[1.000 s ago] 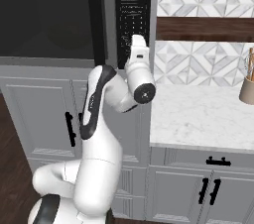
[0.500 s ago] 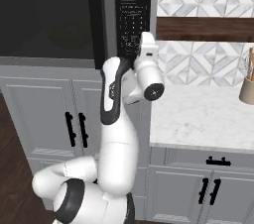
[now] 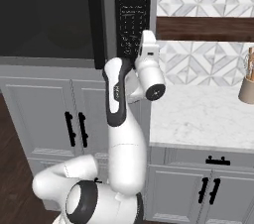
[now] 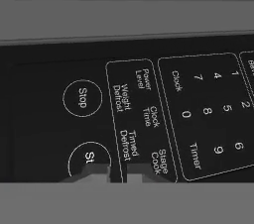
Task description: Pick the broccoli from the sink and place it in the bowl. Then pick the bowl and place it in the microwave. Then close the microwave door and press the start button.
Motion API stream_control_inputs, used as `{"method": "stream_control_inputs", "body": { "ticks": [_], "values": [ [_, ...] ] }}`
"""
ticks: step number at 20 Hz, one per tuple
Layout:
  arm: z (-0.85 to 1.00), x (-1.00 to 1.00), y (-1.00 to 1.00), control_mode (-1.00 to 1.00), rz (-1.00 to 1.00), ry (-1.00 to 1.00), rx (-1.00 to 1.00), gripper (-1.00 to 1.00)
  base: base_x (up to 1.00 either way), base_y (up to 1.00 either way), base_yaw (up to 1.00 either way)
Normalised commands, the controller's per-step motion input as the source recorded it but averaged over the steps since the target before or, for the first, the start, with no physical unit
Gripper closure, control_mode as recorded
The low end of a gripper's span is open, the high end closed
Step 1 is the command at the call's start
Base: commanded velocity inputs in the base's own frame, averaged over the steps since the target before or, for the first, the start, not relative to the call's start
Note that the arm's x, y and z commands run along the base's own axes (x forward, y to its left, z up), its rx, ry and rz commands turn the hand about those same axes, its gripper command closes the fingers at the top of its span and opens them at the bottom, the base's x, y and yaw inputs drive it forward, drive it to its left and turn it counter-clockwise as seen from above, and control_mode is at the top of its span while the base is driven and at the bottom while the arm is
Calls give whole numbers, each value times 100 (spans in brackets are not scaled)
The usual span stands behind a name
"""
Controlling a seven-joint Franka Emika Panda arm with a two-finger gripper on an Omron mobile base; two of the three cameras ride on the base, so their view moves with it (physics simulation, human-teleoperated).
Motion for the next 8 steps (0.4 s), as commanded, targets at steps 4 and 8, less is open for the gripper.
{"method": "stream_control_inputs", "body": {
  "ticks": [4, 8],
  "values": [
    [0, -66, -24, -100, 1, -10, 1, 100, 0, 0, 0],
    [-14, -100, -44, -100, 14, -1, 0, 100, 0, 0, 0]
  ]
}}
